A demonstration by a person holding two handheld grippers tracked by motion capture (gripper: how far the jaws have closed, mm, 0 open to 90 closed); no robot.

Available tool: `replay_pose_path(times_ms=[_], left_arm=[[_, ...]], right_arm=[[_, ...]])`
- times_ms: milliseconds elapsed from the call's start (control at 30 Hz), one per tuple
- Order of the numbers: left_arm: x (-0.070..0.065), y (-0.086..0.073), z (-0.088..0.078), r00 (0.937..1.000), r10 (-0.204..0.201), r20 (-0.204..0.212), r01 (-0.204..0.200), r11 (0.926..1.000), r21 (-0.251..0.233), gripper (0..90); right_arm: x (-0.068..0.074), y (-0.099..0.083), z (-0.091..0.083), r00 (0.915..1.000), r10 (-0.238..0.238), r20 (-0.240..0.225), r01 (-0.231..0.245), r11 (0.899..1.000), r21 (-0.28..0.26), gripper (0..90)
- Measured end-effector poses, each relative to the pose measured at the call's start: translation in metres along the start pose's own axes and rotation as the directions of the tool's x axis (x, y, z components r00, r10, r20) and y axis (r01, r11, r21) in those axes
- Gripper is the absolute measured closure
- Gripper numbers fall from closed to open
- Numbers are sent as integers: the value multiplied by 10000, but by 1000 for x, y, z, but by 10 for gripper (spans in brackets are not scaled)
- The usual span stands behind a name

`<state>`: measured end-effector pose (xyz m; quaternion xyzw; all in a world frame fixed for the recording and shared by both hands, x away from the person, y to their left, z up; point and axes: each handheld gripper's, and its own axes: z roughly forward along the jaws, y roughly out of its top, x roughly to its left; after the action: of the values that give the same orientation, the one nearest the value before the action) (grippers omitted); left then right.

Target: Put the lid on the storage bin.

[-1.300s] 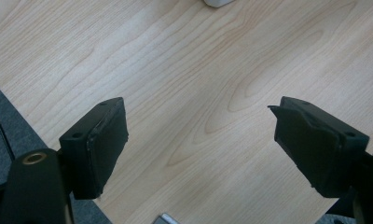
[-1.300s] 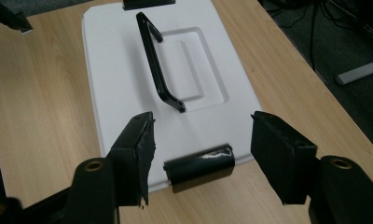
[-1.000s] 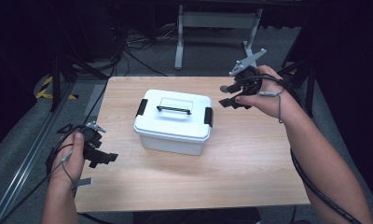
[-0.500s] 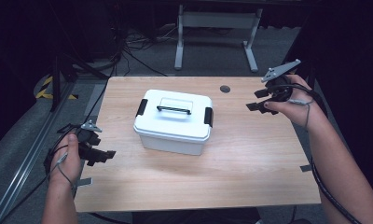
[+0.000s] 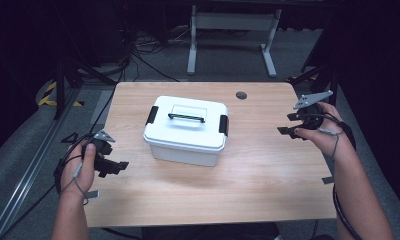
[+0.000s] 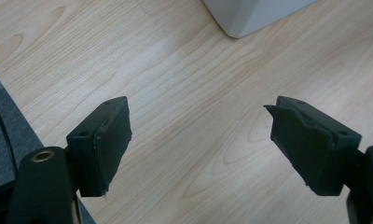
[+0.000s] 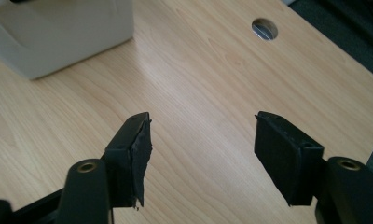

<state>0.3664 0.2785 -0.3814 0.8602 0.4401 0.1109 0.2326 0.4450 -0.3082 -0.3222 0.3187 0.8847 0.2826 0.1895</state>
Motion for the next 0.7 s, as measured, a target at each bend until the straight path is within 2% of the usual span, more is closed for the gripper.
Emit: replay_pose_path(times_ms=[100, 133, 167, 233, 333, 400, 467, 633, 700], left_arm=[[-3, 1, 2, 9999, -75, 78, 76, 9999, -102, 208], [-3, 1, 2, 9999, -75, 78, 76, 9999, -102, 206], [-1, -1, 3, 9997, -132, 205, 137, 9996, -248, 206], [1, -2, 5, 9998, -150, 102, 152, 9995, -283, 206], [1, -3, 8, 9996, -292, 59, 293, 9992, -257, 206], [1, -2, 12, 9997, -247, 49, 248, 9996, -133, 205], [0, -1, 12, 9998, -209, 65, 210, 9996, -177, 203], [0, -1, 12, 9999, -3, 148, 5, 9999, -129, 188], [0, -2, 12, 9999, -69, 115, 70, 9999, -91, 188]], right_arm=[[-1, -21, 8, 9992, 392, -10, -392, 9992, -1, 362], [-1, -21, 8, 9992, 392, -10, -392, 9992, -1, 362], [0, -39, 17, 9975, 700, -50, -700, 9975, 6, 362], [0, -50, 24, 9956, 906, -220, -906, 9959, 29, 370], [-2, -54, 29, 9959, 813, -404, -802, 9964, 280, 365], [-2, -62, 36, 9922, 1085, -615, -1080, 9941, 120, 362], [-2, -66, 41, 9903, 1173, -749, -1163, 9931, 179, 361], [-1, -77, 53, 9884, 1279, -816, -1256, 9915, 329, 356], [-1, -79, 56, 9873, 1350, -842, -1323, 9905, 374, 356]])
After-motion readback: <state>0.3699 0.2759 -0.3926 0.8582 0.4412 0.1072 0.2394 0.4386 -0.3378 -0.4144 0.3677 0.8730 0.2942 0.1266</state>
